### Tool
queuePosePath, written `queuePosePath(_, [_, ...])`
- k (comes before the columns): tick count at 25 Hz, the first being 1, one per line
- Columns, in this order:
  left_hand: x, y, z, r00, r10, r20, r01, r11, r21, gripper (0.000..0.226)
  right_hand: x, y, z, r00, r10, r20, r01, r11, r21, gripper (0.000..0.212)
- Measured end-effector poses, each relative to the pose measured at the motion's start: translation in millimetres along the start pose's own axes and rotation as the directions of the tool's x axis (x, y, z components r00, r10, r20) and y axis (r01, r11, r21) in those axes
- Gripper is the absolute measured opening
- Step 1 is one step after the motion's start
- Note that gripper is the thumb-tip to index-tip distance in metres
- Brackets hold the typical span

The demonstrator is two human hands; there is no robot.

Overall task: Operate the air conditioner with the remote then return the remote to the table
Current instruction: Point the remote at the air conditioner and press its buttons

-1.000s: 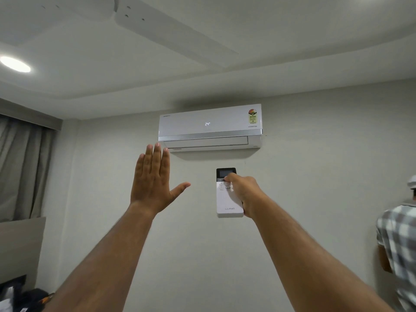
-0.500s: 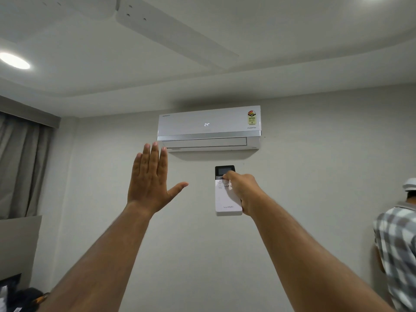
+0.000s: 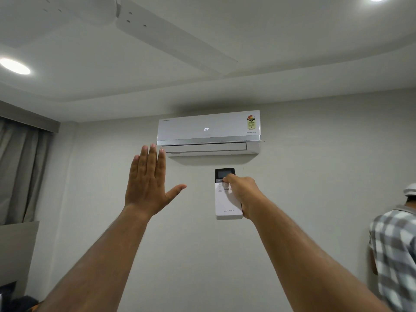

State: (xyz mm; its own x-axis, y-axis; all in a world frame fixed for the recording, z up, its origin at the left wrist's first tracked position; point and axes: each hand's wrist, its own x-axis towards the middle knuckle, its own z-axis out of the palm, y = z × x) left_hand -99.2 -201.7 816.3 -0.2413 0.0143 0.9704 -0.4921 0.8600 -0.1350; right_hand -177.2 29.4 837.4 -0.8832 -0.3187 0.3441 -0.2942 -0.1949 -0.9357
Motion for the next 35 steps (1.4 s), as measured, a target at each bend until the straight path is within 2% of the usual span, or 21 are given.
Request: queuePosePath(35, [-4.8, 6.9, 13.1, 0.999, -0.037, 0.02, 0.037, 0.999, -0.014, 0.109, 7.2, 2.7, -11.2, 1.0, 0.002, -0.022, -0.002, 1.0, 0.004, 0.013])
